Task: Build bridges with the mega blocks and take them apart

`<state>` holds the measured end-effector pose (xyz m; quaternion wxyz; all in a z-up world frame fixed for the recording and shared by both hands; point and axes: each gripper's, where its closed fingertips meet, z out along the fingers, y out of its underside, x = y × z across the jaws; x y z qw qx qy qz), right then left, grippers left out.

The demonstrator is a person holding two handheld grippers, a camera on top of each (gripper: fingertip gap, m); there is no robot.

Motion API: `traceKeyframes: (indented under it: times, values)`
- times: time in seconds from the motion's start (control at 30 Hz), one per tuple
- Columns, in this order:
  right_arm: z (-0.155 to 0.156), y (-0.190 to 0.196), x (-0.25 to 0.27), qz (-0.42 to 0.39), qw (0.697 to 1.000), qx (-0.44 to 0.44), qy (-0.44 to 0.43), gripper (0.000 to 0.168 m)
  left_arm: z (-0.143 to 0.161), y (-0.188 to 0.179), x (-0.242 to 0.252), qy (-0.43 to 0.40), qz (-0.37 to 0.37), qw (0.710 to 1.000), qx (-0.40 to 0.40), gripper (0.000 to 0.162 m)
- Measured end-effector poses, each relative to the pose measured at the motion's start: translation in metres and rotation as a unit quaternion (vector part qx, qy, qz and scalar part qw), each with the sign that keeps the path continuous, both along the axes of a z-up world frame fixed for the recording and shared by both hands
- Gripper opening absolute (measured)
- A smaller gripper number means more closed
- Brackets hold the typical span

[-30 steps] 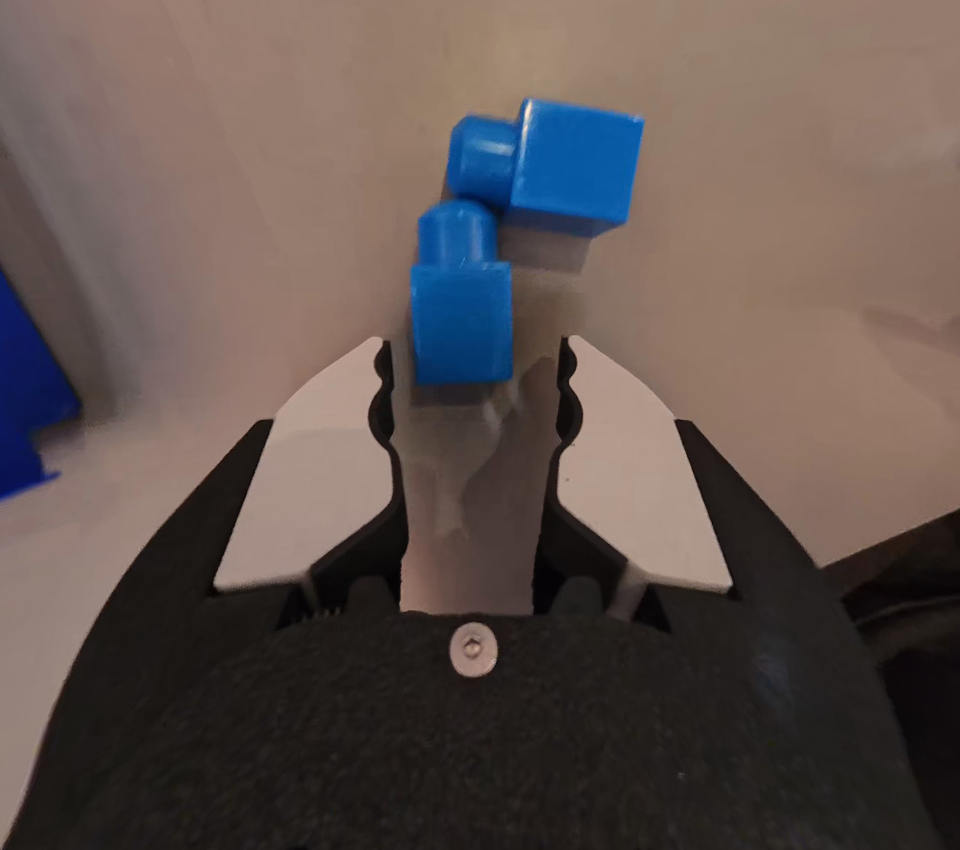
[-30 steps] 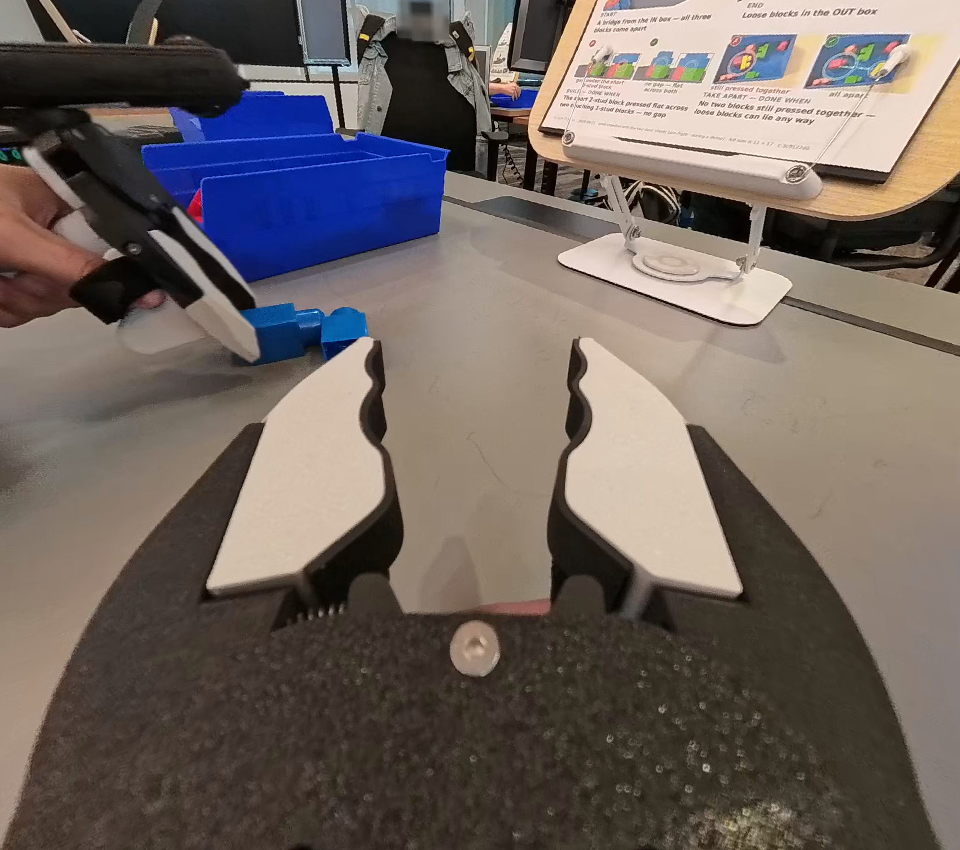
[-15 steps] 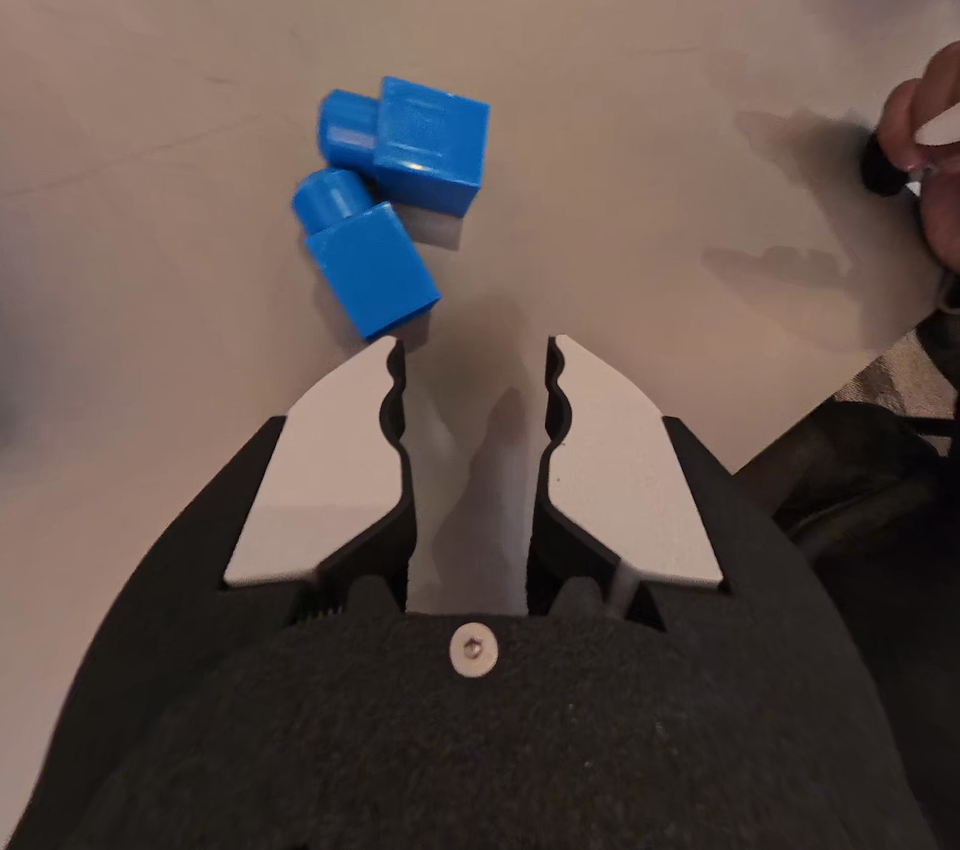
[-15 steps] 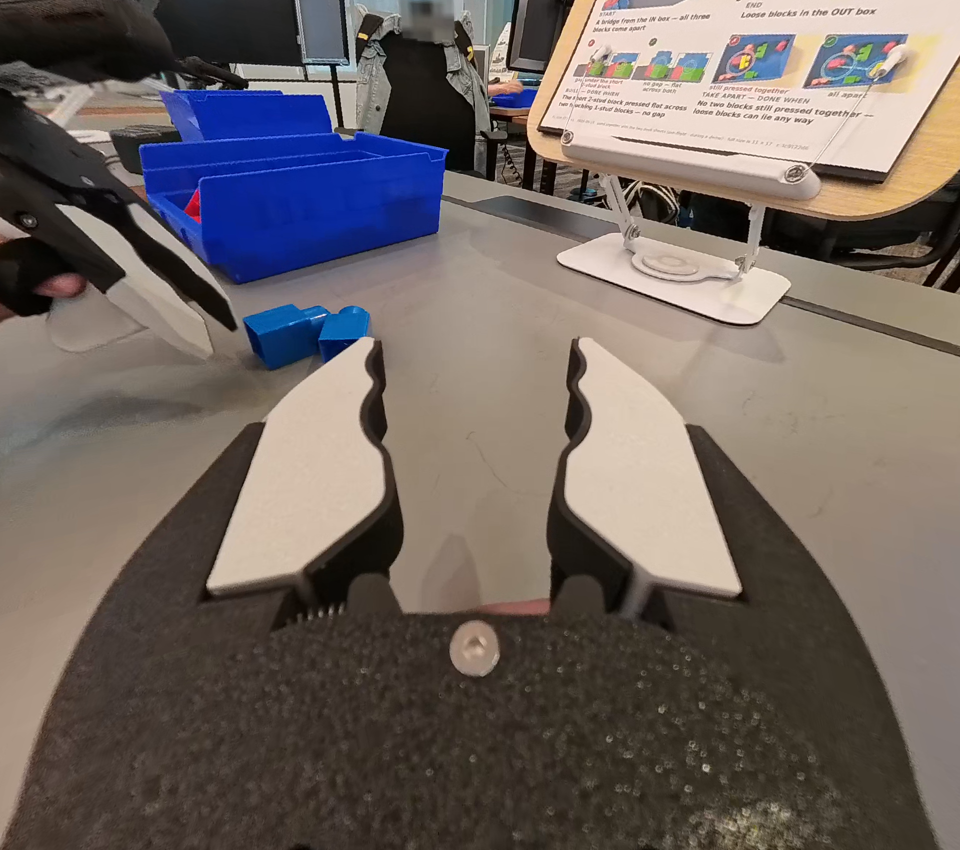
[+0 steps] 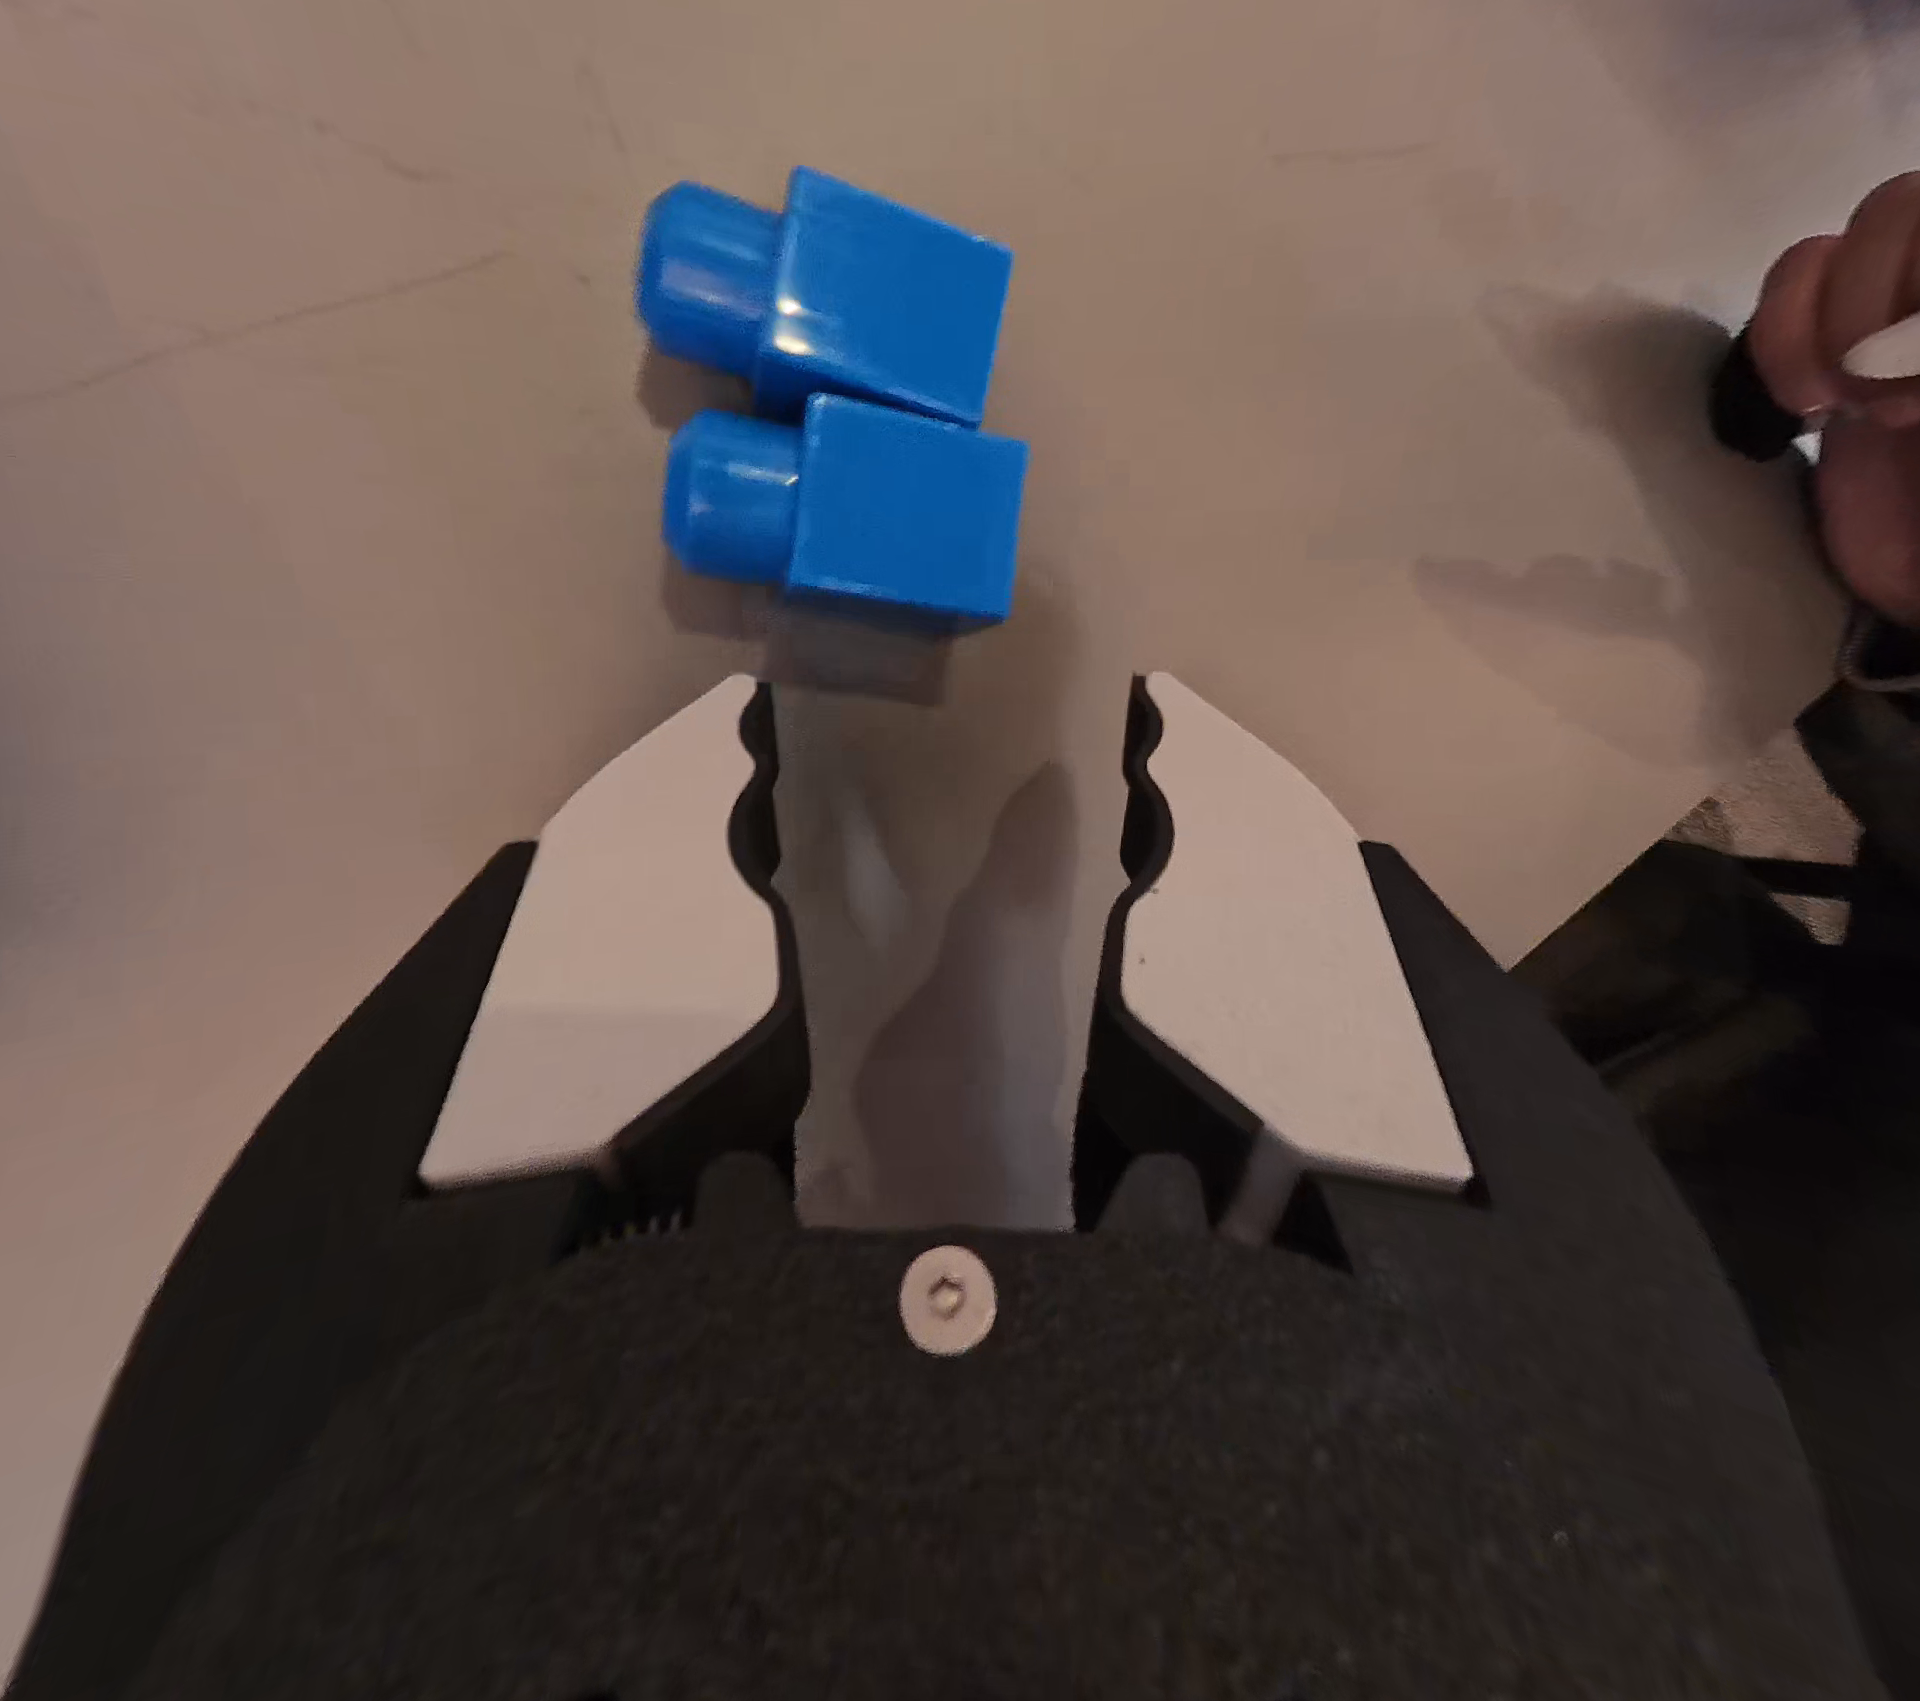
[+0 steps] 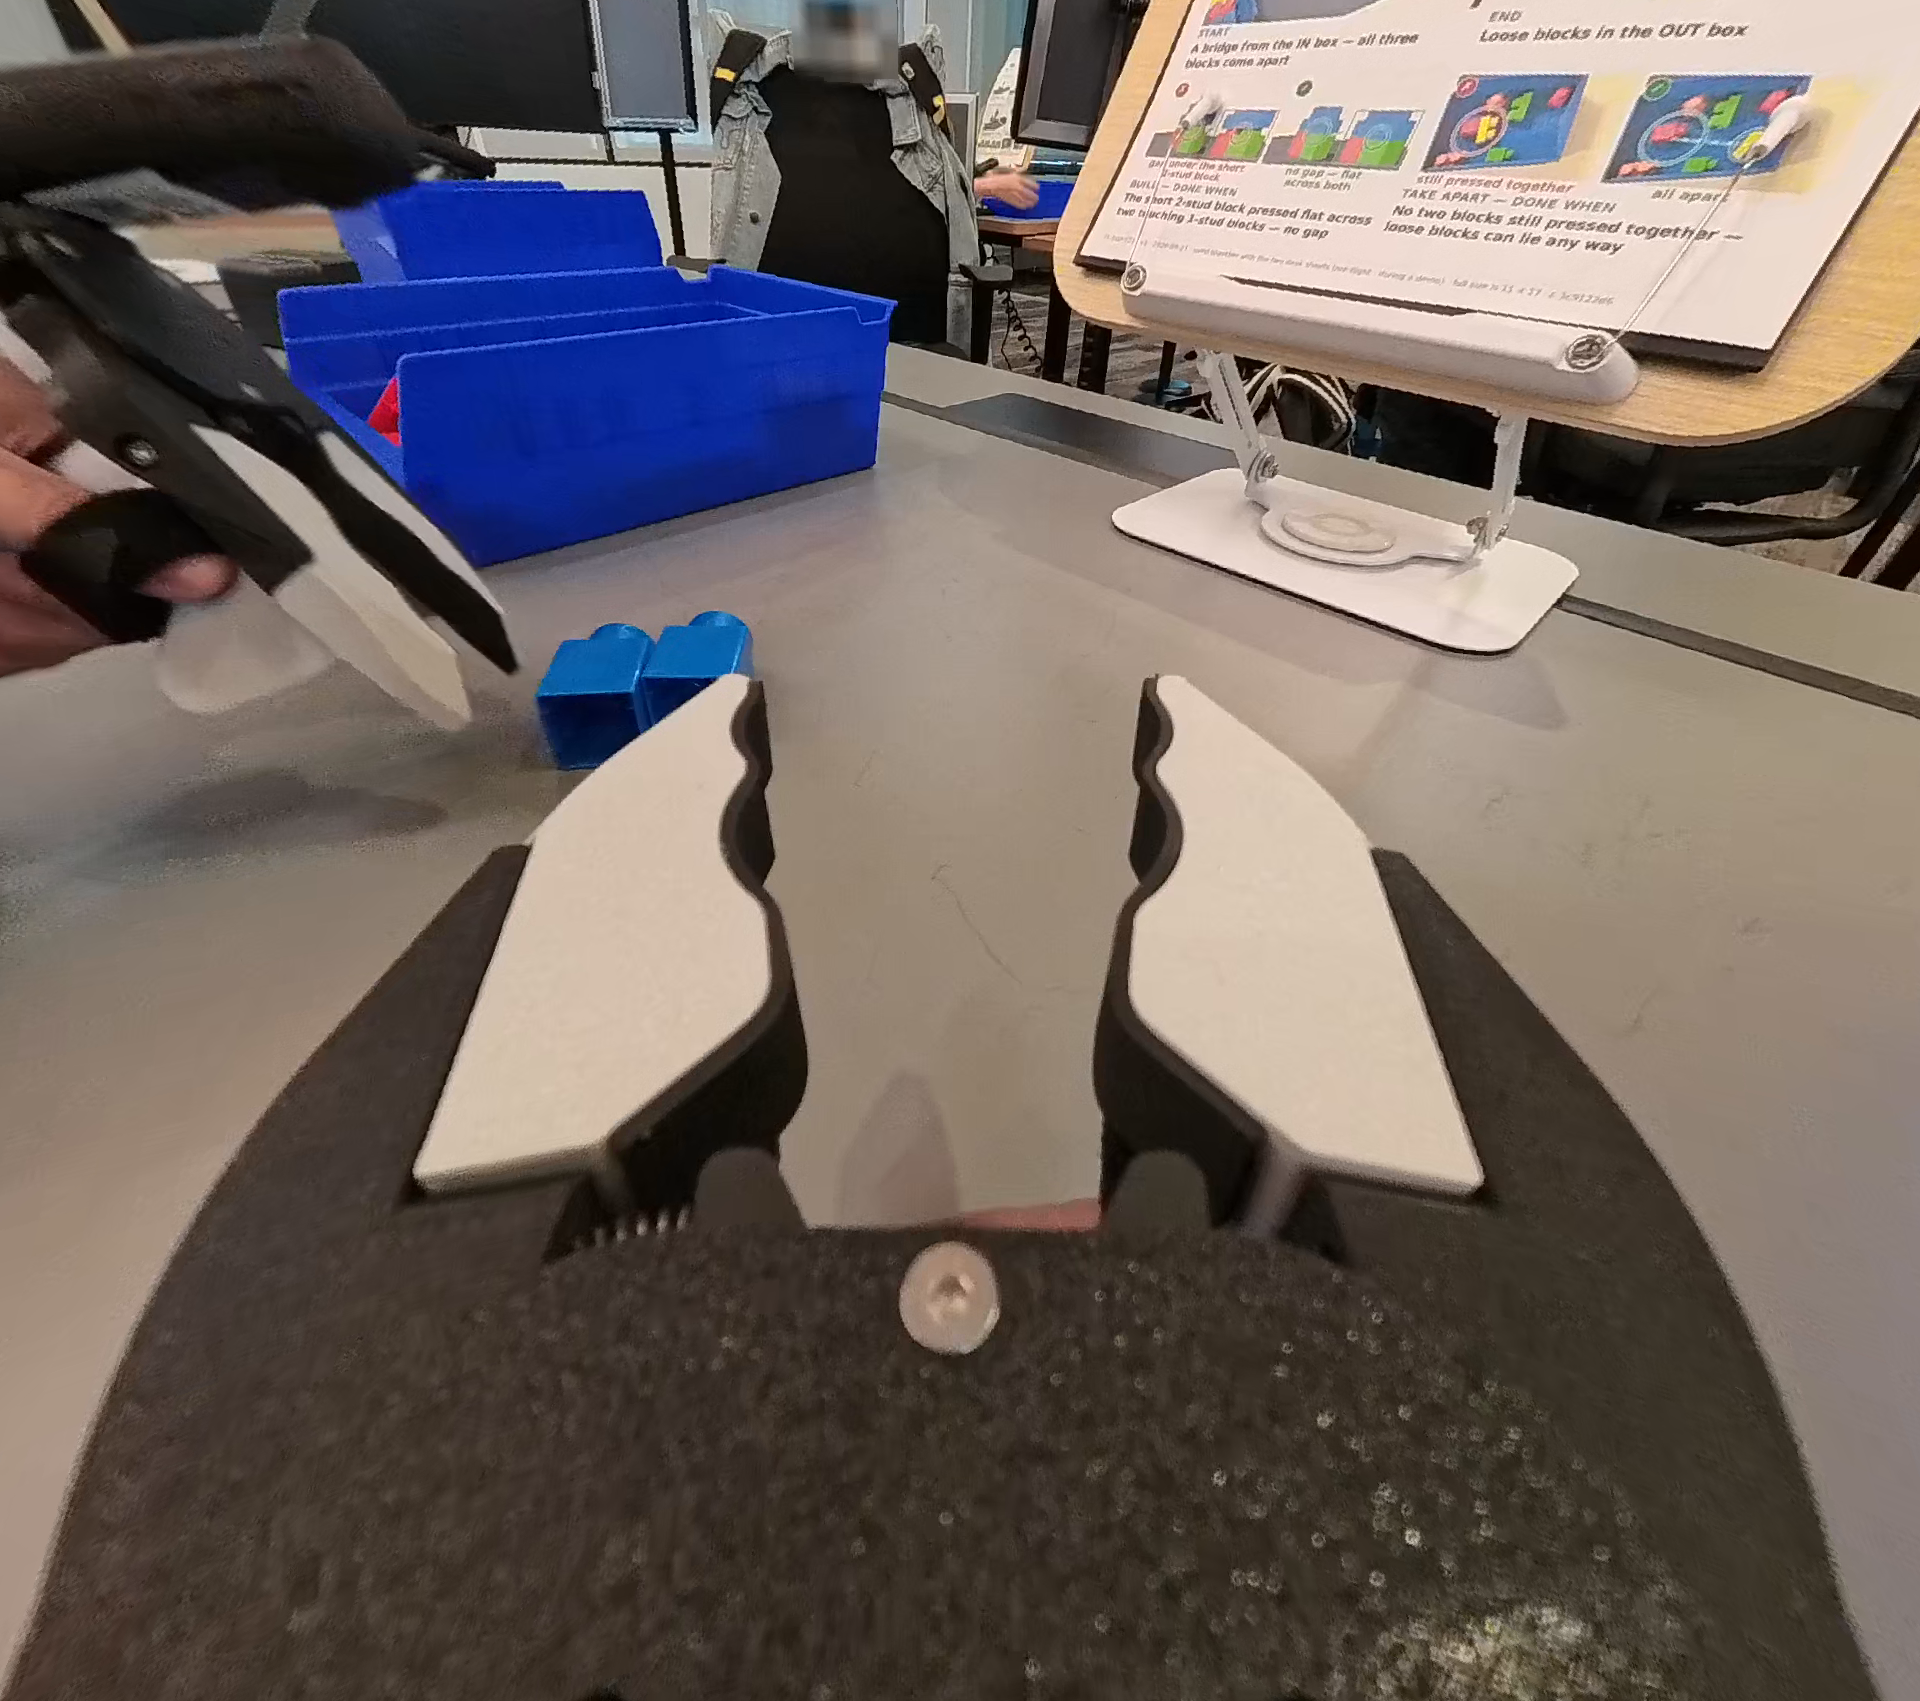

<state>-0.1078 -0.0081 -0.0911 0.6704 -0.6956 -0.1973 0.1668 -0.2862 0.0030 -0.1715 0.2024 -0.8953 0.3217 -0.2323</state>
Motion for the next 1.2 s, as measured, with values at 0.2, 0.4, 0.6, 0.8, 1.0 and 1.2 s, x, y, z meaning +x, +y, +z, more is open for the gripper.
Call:
traceKeyframes:
  times: [0.2,0.4,0.6,0.8,1.0,1.2]
  values:
    - [0.000,0.000,0.000,0.000,1.000,-0.001,0.002,0.067,0.081,0.013,-0.072,-0.011,0.043,0.994,0.099,0.066]
    - [-0.001,0.001,0.000,-0.001,1.000,-0.004,-0.002,0.067,0.114,0.117,-0.173,0.152,0.043,0.966,0.207,0.065]
    - [-0.001,0.001,0.000,-0.003,1.000,-0.002,-0.003,0.067,0.083,0.199,-0.167,0.131,-0.090,0.966,0.205,0.060]
    - [-0.002,0.001,-0.001,-0.005,1.000,-0.003,-0.011,0.067,0.055,0.249,-0.132,0.152,-0.193,0.946,0.213,0.056]
    - [-0.002,0.001,-0.003,-0.004,1.000,0.001,-0.020,0.067,0.045,0.278,-0.117,0.195,-0.281,0.915,0.214,0.076]
    - [-0.004,0.000,-0.007,-0.004,0.999,0.006,-0.041,0.066,0.017,0.285,-0.118,0.221,-0.358,0.896,0.139,0.081]
